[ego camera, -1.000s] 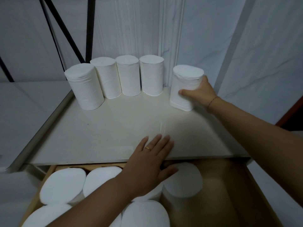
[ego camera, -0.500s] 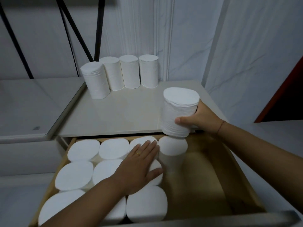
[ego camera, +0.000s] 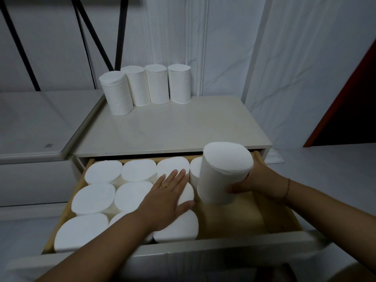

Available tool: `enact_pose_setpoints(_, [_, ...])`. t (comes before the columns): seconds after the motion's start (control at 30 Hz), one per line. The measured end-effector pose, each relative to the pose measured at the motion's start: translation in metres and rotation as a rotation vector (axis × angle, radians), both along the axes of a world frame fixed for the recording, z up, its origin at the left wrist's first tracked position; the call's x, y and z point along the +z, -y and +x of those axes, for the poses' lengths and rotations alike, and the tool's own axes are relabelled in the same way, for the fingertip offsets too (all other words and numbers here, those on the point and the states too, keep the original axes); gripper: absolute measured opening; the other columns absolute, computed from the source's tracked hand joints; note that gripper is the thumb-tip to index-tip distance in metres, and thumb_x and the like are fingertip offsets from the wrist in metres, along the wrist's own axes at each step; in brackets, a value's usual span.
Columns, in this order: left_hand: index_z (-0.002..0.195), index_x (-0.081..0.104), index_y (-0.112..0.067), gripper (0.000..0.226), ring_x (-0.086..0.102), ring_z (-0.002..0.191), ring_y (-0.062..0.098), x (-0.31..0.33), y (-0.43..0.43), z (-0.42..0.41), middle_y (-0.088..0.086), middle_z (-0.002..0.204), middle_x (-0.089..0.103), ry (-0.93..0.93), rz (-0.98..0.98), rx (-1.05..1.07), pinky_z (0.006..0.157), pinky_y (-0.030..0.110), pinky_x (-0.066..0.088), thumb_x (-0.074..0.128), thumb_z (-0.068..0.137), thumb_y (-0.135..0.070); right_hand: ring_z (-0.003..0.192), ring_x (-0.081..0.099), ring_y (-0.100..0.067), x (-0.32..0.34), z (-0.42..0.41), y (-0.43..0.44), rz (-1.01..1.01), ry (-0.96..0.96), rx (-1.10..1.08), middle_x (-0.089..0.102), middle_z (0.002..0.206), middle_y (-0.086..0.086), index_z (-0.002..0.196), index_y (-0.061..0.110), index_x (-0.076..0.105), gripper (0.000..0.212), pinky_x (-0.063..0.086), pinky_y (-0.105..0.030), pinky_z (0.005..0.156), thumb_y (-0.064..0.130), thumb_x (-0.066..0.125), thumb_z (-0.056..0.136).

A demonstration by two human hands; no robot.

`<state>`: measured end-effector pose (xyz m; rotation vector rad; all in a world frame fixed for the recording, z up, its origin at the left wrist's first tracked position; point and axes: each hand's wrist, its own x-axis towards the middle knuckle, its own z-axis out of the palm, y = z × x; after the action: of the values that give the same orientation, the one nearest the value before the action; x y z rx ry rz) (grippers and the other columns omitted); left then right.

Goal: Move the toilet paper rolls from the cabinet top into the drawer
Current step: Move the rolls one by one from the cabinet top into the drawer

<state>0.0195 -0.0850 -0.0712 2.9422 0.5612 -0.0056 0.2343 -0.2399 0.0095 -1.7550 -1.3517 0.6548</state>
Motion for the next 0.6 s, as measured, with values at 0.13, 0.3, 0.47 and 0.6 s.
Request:
enact_pose_setpoints(0.13, [0.150, -0.012, -0.028, 0.083, -0.021, 0.143, 0.009, 0.001, 0.001, 0.000, -0.010, 0.157, -0.017, 0.007, -0.003, 0.009, 0.120, 0.035, -0.007, -0.002, 0.081, -0.074, 0.109, 0.051, 0.006, -0.001, -0.001, 0.008, 0.001, 0.050, 0.049, 0.049, 0.115, 0.020, 0.114, 0.038, 0.040, 0.082, 0.043, -0.006, 0.089, 0.004, 0.087, 0.056])
enact_pose_setpoints(0.3, [0.149, -0.013, -0.029, 0.082, -0.022, 0.143, 0.009, 0.002, 0.003, 0.001, -0.011, 0.156, -0.019, 0.009, 0.000, 0.026, 0.119, 0.033, -0.011, -0.001, 0.081, -0.073, 0.102, 0.052, 0.015, -0.026, 0.004, 0.017, -0.175, 0.066, 0.153, 0.050, 0.108, 0.022, 0.109, 0.041, 0.040, 0.071, 0.047, -0.005, 0.080, 0.010, 0.085, 0.062])
enact_pose_setpoints(0.47, [0.149, -0.013, -0.028, 0.084, -0.023, 0.143, 0.009, 0.003, 0.003, 0.001, -0.010, 0.156, -0.020, 0.007, 0.005, 0.020, 0.118, 0.033, -0.011, -0.004, 0.079, -0.072, 0.110, 0.040, 0.015, -0.062, 0.004, 0.012, -0.270, 0.085, 0.194, 0.038, 0.118, 0.030, 0.117, 0.047, 0.027, 0.084, 0.037, 0.002, 0.087, 0.020, 0.085, 0.063])
enact_pose_setpoints(0.6, [0.149, -0.014, -0.028, 0.083, -0.024, 0.142, 0.010, 0.003, 0.004, 0.001, -0.009, 0.155, -0.022, 0.010, 0.011, 0.013, 0.117, 0.031, -0.013, -0.004, 0.080, -0.072, 0.118, 0.041, -0.002, -0.087, 0.008, 0.006, -0.367, 0.080, 0.204, 0.041, 0.122, 0.023, 0.119, 0.046, 0.029, 0.083, 0.036, -0.016, 0.099, 0.026, 0.085, 0.062])
